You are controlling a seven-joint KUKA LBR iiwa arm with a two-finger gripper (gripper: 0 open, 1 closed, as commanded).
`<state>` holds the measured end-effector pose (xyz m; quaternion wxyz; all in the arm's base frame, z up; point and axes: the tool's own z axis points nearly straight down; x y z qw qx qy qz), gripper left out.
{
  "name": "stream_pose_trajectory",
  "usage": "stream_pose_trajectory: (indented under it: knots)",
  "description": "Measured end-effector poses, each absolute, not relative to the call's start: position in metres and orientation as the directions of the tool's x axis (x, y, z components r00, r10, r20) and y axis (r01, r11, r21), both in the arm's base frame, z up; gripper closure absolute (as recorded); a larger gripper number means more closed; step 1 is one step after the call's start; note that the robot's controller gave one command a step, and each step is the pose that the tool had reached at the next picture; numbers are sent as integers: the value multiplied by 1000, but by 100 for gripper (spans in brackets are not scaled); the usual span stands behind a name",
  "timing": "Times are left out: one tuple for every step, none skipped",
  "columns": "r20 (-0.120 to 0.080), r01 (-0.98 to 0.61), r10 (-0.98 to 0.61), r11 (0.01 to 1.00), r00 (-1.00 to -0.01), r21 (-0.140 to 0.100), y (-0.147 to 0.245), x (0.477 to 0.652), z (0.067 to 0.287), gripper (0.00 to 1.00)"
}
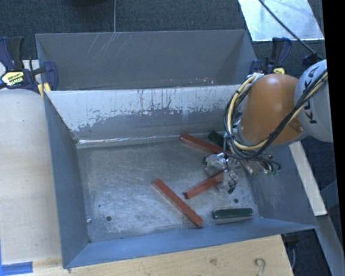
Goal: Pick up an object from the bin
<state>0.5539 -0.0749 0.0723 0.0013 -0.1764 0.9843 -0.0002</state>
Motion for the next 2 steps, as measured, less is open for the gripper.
stream_pose_trajectory:
  knots:
    - [-6,-344,-344,939,-939,-5,-111,573,101,100]
    - [-13,-366,-366,931,-931,-7,-97,610,212,100]
